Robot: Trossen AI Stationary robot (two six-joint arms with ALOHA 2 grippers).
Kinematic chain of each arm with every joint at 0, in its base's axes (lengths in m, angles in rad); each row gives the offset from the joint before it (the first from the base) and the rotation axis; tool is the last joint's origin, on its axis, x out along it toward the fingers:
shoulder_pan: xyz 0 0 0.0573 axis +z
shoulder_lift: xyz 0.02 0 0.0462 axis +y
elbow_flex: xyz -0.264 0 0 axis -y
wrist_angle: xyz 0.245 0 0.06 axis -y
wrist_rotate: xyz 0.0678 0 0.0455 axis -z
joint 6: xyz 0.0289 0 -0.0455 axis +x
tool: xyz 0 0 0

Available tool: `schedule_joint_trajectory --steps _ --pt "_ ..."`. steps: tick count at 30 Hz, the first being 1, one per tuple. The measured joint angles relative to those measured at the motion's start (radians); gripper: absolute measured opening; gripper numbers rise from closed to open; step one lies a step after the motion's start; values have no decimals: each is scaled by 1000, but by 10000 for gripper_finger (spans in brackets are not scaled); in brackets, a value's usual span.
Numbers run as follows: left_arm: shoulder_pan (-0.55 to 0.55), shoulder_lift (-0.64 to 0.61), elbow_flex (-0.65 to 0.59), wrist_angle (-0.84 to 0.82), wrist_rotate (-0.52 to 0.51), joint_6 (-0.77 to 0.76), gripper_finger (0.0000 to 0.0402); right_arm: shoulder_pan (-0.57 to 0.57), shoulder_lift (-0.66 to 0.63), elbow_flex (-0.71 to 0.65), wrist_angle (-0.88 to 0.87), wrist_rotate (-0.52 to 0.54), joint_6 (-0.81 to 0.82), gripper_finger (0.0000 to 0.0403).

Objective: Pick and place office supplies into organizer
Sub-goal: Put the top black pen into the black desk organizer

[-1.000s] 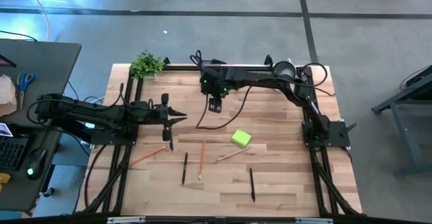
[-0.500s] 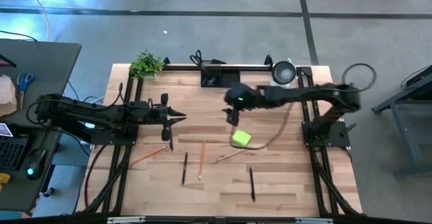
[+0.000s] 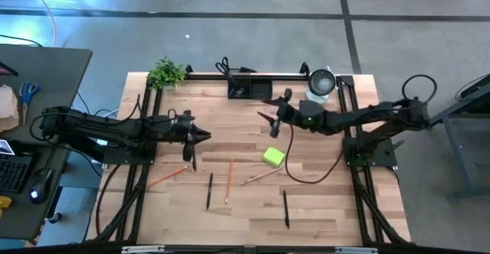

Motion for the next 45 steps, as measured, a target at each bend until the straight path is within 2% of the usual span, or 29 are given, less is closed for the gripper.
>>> schedule_joint_trajectory --steps 3,5,8,10,13,17,22,26,32,36,38,45 --pt "0 13 36 -202 -11 -164 40 -21 1 -12 14 -83 63 204" --pt "0 29 61 -372 -27 -293 40 -24 2 -12 -38 -153 140 204" --pt "0 72 102 -539 -44 -462 40 0 3 -12 -124 -236 199 204" --pt "0 100 126 -614 -45 -514 40 29 11 -13 -145 -244 205 204" --pt "-11 149 162 -610 -85 -522 40 72 22 -14 -95 -190 160 204" --pt "-94 221 207 -542 -273 -521 39 89 23 -14 -12 -102 96 204" --pt "-246 337 255 -590 -573 -629 39 60 23 -13 71 -14 77 204" --pt "-319 456 280 -680 -683 -795 39 28 23 -13 87 -14 82 204" --pt "-356 621 284 -693 -660 -977 39 17 23 -13 48 -46 76 204" --pt "-387 669 286 -653 -632 -1067 39 17 23 -13 25 -46 57 204" --pt "-401 677 300 -695 -612 -1124 39 17 23 -13 17 -50 52 204" --pt "-406 681 359 -844 -433 -1318 39 17 23 -13 -72 -149 67 204"
